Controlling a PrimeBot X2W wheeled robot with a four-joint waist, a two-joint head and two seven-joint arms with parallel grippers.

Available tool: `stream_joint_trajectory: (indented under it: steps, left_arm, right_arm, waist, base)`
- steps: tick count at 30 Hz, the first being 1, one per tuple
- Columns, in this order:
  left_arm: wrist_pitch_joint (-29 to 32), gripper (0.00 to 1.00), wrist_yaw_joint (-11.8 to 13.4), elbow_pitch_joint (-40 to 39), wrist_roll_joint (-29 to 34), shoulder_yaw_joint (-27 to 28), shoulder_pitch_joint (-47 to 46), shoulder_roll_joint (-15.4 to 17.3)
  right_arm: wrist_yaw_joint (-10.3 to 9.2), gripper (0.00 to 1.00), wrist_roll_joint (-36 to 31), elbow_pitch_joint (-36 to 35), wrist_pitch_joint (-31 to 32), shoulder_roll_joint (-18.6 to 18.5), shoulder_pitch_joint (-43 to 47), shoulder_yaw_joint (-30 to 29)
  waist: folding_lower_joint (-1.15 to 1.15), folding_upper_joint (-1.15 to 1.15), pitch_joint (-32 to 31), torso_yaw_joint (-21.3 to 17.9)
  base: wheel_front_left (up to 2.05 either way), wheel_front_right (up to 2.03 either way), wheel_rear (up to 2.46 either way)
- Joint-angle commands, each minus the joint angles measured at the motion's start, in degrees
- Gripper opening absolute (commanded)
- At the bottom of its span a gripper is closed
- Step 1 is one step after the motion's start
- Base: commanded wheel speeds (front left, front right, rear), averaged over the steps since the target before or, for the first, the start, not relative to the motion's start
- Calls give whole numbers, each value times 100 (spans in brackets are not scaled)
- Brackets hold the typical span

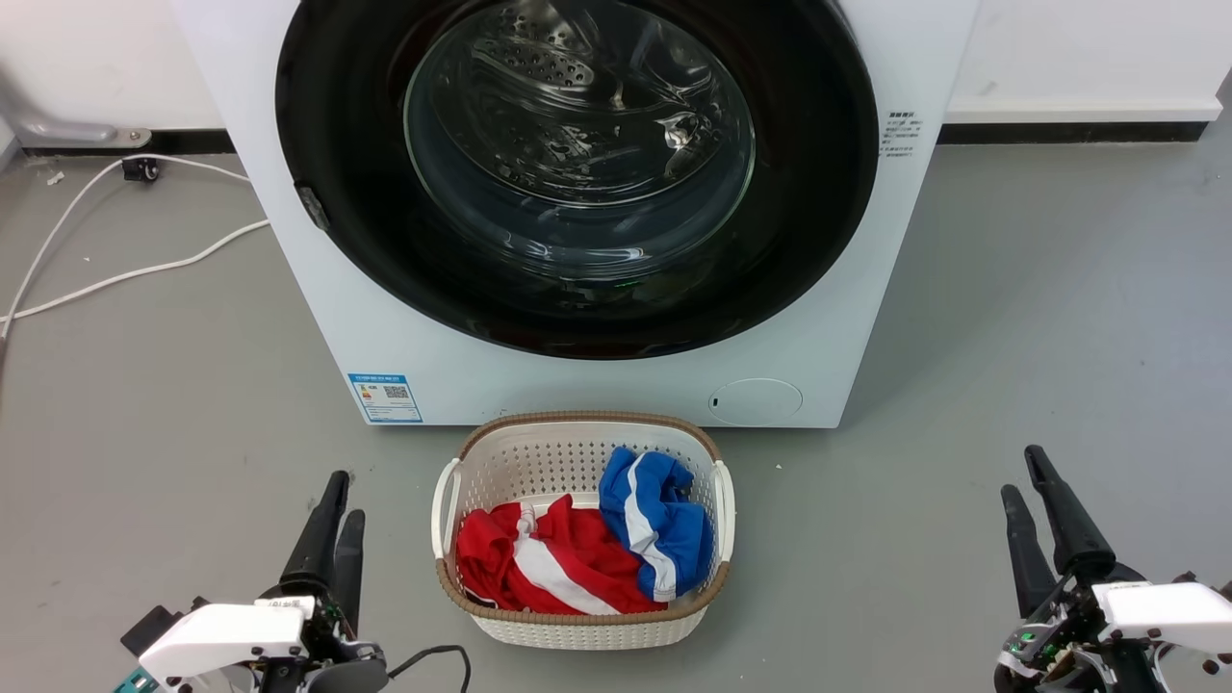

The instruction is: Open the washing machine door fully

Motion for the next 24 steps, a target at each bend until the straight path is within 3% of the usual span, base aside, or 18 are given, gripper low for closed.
stream_joint_trajectory:
  steps: [1, 10, 24]
  left_arm:
    - [-76, 100, -7, -134, 40, -85, -107, 13]
    - [-344, 100, -9, -346, 412, -432, -138, 74]
    - [-690, 100, -12, -716, 2465, -640, -115, 65]
  right_arm:
    - [2, 100, -42, -145, -54, -9, -79, 41]
    - [3, 100, -478, -383, -341, -42, 19, 160]
    - [4, 100, -2618, -711, -689, -109, 97, 317]
  waist:
    - [0, 0, 2, -1]
    - [0, 0, 7, 4]
    - [0, 0, 15, 9]
  base:
    - [0, 0, 0]
    - [0, 0, 0]
    - [0, 0, 0]
